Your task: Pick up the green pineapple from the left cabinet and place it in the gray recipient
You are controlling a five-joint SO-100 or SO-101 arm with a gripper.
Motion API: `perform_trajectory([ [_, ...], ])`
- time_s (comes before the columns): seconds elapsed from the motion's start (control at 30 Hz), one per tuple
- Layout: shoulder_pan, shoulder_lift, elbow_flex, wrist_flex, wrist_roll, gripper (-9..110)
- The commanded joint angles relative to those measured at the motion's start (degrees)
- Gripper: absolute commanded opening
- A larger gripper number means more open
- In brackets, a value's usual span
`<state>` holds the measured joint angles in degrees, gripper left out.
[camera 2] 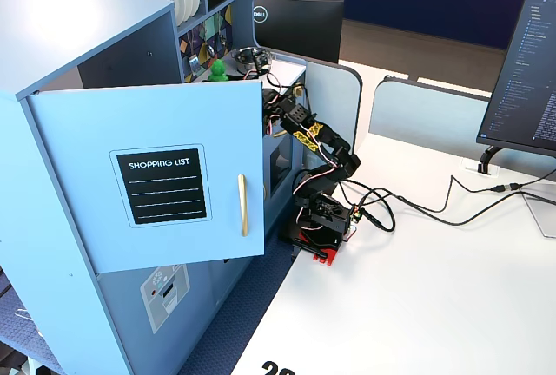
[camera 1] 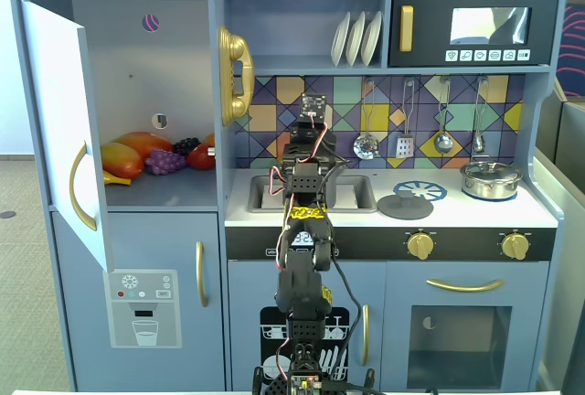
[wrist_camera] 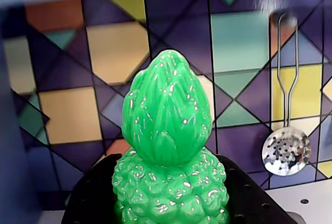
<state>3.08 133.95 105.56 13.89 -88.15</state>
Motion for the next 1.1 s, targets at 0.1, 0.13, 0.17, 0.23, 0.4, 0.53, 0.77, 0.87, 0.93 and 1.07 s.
perform_trajectory([
  [0.1, 0.3, -8.0, 0.2, -4.6, -2.8, 0],
  [0.13, 0.4, -9.1, -0.1, -4.9, -2.8, 0],
  [0.17, 0.7, -10.4, -0.4, -5.1, -3.2, 0],
  [0.23, 1.2, -12.8, -0.9, -5.7, -4.5, 0],
  [0.4, 2.9, -15.7, -3.2, -5.4, -2.1, 9],
  [0.53, 3.8, -15.3, -3.3, -6.0, 4.0, 43],
  [0.77, 4.2, -14.1, -5.3, -4.7, 2.9, 50],
  [0.87, 4.3, -10.8, -8.3, -0.9, 3.9, 49],
  [0.93, 4.0, -6.5, -10.5, 4.8, 4.0, 48],
  [1.07, 4.1, 4.8, -16.4, 27.9, 5.9, 42],
])
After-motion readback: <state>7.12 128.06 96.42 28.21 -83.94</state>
